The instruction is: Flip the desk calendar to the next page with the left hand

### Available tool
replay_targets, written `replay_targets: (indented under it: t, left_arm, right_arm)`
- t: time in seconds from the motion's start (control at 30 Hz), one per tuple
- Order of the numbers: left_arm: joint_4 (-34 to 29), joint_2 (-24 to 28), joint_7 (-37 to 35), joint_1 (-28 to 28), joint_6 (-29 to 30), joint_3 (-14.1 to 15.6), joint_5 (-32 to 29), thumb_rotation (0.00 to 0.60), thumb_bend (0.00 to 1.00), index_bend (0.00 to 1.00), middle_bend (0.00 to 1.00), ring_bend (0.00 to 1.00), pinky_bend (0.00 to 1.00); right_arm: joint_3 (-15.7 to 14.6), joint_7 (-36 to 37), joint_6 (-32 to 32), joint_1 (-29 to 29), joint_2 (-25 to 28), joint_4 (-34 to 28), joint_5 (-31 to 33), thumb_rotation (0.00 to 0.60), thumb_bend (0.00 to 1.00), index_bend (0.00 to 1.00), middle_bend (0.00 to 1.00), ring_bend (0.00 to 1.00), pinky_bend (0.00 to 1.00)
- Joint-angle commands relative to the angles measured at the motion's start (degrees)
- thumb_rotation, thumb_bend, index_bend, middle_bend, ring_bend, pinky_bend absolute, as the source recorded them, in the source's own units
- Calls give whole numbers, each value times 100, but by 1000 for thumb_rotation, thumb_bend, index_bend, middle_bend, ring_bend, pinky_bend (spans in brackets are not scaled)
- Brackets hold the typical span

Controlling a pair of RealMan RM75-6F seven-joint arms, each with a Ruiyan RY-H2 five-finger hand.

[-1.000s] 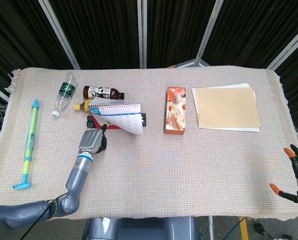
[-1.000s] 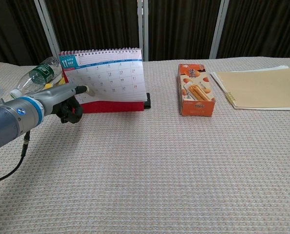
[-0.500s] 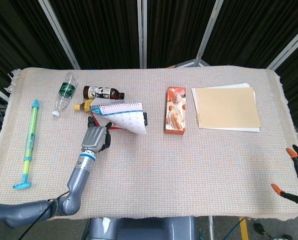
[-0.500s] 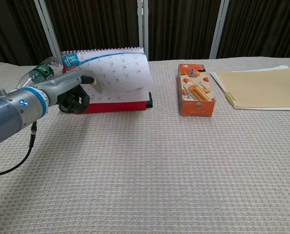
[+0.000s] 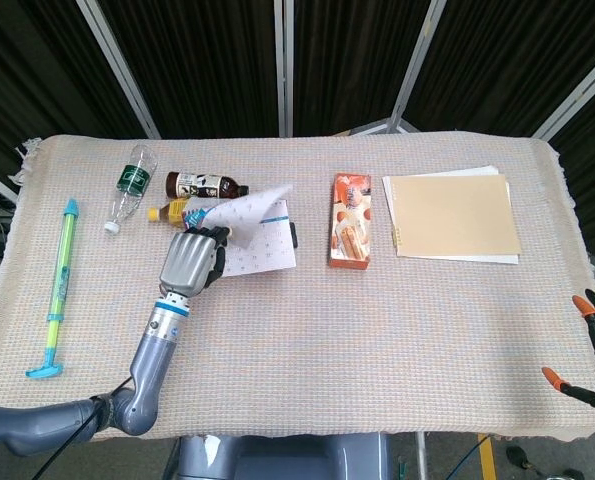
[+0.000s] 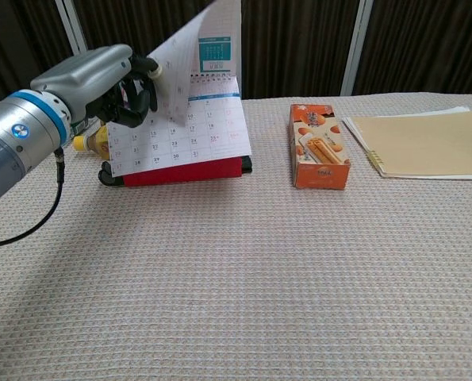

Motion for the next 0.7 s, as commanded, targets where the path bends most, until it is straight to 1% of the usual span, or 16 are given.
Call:
replay_targets:
  t: [0.03,0.1,0.2,0.27,0.33,0.4,0.43,0.47,0.5,0.57,0.6,0.7]
  left_arm:
    - [76,30,-62,-12,261,-30,294,600,746,0,300,387,421]
    - [110,64,-47,-33,332,-81,386,600,739,0,278,375,412]
    - [132,105,3,-57,328,-131,395,600,734,0,229,340,358]
    - [144,148,79,-86,288,-194,338,600,723,0,173,284,302]
    - [150,169,130,-101,255,-218,294,600,686,0,119,230,256]
    - [168,205,210,-130,172,-258,198,600,609,0,70,184,214]
    - [196,302,379,-193,-132,-334,-132,600,548,0,40,151,184]
    - [146,367,469,-231,-267,-382,-289,600,459,0,17,112,146]
    - [91,434,562,-258,-390,-416,-450,600,394,0,6,84,119]
    - [-60,583,728,-304,-630,-481,-797,600,193,0,0,20,57]
    - [-162,681,799,-333,-777,-524,-1024,600,131,0,0,7,48]
    - [-285,866,854,-393,-1041,-589,-1424,600,44,0,0,0,40]
  right_arm:
    - [2,2,2,-1,1,0,2,600,71,0,0,0,0]
    - [3,8,-2,-1,2,-1,5,600,71,0,0,0,0]
    - [5,9,-10,0,-1,3,9,600,71,0,0,0,0]
    - [7,10,-21,3,-3,3,15,600,71,0,0,0,0]
    - [9,10,-24,3,-4,4,20,600,71,0,0,0,0]
    - [10,11,-30,4,-6,6,23,600,72,0,0,0,0]
    - [14,10,-59,10,-13,18,51,600,72,0,0,0,0]
    - [18,11,-70,14,-16,23,62,600,72,0,0,0,0]
    - [21,11,-80,17,-18,28,71,600,72,0,0,0,0]
    - [28,11,-97,23,-25,37,87,600,71,0,0,0,0]
    - [31,12,-109,27,-30,44,97,600,71,0,0,0,0]
    - [41,8,-129,39,-49,68,112,600,71,0,0,0,0]
